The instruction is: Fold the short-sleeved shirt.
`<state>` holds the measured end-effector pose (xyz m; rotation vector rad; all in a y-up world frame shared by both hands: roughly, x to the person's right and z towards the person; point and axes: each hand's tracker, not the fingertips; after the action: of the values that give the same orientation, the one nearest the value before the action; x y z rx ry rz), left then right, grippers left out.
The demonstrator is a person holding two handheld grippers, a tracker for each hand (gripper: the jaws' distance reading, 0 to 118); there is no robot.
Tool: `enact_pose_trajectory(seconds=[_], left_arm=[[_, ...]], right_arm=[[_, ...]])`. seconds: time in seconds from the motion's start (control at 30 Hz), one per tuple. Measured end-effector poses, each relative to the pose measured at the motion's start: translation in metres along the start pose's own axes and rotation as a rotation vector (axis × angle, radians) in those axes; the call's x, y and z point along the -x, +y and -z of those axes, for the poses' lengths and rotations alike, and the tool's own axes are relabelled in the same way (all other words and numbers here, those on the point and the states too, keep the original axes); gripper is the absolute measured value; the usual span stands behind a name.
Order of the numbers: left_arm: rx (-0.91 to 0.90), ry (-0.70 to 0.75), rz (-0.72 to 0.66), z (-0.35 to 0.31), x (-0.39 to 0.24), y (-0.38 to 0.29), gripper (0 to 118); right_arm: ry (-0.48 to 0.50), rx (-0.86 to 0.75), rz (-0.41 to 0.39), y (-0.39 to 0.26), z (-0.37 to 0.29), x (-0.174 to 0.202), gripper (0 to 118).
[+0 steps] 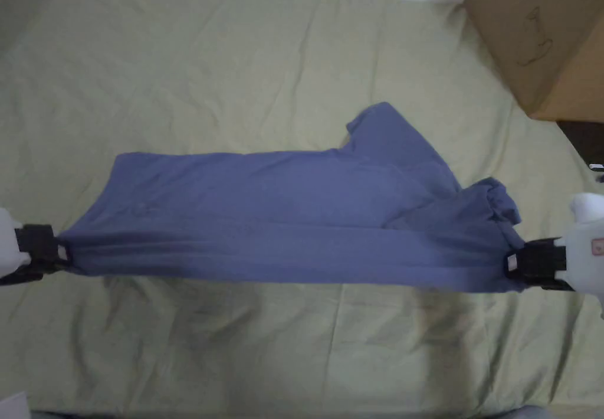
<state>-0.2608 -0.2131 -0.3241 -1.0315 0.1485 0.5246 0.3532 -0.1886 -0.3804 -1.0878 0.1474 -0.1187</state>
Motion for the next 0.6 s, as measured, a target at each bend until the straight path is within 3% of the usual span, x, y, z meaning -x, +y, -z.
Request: enact_pose_trajectory(seconds=[0.1,0.13,0.17,0.2,0.23,0.27,0.3,0.33,0.4,0.47,0.6], left_arm=[[0.061,0.065,0.004,0.01,0.013,-0.034,7],[0.075,0.096,0.004,0.014,0.018,-0.043,15],[0.09,0.129,0.005,0.017,0.021,-0.05,31],[0.103,0.163,0.005,0.022,0.025,-0.056,63],[0.111,0.174,0.003,0.023,0.029,-0.06,82],[0.102,0.164,-0.002,0.02,0.032,-0.062,92],[0.088,0.162,-0.011,0.014,0.033,-0.062,94],[0.059,0.159,-0.026,0.007,0.031,-0.058,94],[-0.039,0.172,-0.016,-0.01,0.022,-0.047,94],[-0.177,0.166,0.078,-0.03,0.004,-0.036,94],[-0.462,0.183,0.249,-0.066,-0.046,-0.029,93]], right_arm=[[0.014,0.059,0.049,-0.039,0.013,-0.004,11],[0.012,0.07,0.068,-0.049,0.019,-0.005,11],[0.012,0.076,0.077,-0.058,0.025,-0.005,11],[0.011,0.081,0.087,-0.063,0.029,-0.005,22],[-0.013,0.084,0.084,-0.066,0.031,-0.004,40],[-0.034,0.085,0.078,-0.067,0.032,-0.003,66],[-0.047,0.082,0.067,-0.066,0.028,-0.002,104],[-0.072,0.049,0.047,-0.063,0.022,-0.001,114],[-0.117,-0.077,0.002,-0.05,0.002,0.006,114],[-0.176,-0.207,-0.045,-0.035,-0.02,0.017,114],[-0.174,-0.504,-0.122,-0.015,-0.063,0.049,115]])
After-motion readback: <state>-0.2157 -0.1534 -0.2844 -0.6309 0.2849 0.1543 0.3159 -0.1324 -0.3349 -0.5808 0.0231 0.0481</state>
